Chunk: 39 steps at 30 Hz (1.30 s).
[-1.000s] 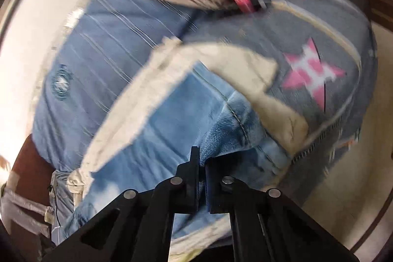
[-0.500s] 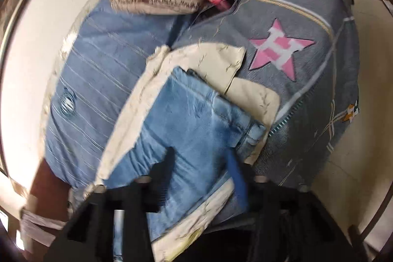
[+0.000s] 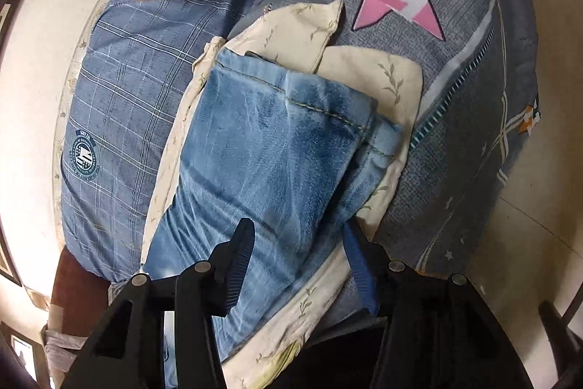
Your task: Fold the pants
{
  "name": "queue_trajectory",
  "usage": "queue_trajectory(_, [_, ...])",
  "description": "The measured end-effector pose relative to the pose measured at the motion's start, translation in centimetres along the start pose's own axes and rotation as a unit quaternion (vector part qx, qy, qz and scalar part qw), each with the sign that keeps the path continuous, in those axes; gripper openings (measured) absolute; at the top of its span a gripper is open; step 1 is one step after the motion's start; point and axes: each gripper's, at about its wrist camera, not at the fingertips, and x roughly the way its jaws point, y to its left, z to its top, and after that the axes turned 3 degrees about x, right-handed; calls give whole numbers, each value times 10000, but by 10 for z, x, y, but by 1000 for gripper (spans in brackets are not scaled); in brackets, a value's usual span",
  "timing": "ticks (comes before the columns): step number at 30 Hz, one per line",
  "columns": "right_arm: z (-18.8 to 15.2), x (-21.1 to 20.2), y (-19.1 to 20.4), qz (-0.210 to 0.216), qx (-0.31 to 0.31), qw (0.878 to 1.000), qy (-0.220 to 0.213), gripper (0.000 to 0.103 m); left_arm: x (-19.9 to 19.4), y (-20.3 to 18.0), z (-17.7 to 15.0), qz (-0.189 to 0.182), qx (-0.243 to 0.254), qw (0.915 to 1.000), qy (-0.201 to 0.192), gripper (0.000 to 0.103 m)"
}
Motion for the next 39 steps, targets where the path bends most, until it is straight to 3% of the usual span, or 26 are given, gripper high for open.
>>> queue_trajectory(4, [-7,-9,4,-420,148,9989,176,53,-15,5,-1,-3,91,10000,-6,57])
queue_trajectory(7, [-26,-22,20,-144,154,9992,349,53,-32,13,-12,-311,5,9995,-83,57])
queue_trajectory(9, [-41,-24,55,56,-509,9977,442,53,-49,11,-24,-658,-5,9974,-299,58])
queue_trajectory(11, [-61,-8,106,366,-1439,9855,822,58,-57,7,-28,-843,88,9955,-420,59])
queue_trajectory(13, [-84,21,159,552,-2308,9637,1220,66,-60,0,-31,-915,265,9941,-524,62])
queue_trajectory(17, [-134,83,246,614,-3430,9205,1769,67,-57,-4,-34,-612,356,9950,-698,61])
queue_trajectory(22, [-217,145,330,1012,-4400,8462,2828,66,-73,-13,-23,-369,273,9912,-1245,63])
queue_trajectory(25, [-251,167,362,1059,-4709,8224,3012,66,-72,-9,-16,-634,170,9920,-1082,63])
queue_trajectory(28, [-275,190,384,982,-5142,7924,3132,66,-68,-19,-31,-482,829,9911,-926,63])
queue_trajectory(31, [-301,213,403,761,-5632,7458,3477,66,-63,-27,-54,-190,1457,9855,-851,63])
queue_trajectory(33, [-315,216,406,633,-6065,7159,3400,67,-61,-29,-60,-90,1611,9842,-724,63])
queue_trajectory(34, [-326,218,409,585,-6333,6932,3392,68,-58,-27,-65,-161,1600,9849,-639,63])
queue_trajectory(37, [-350,224,409,467,-6825,6439,3426,77,-48,-19,-67,-336,1267,9905,-414,62])
queue_trajectory(38, [-359,226,407,384,-7032,6243,3380,81,-45,-16,-65,-285,1104,9925,-438,62])
queue_trajectory(39, [-364,226,405,339,-7171,6126,3307,82,-45,-12,-61,-283,914,9939,-550,62])
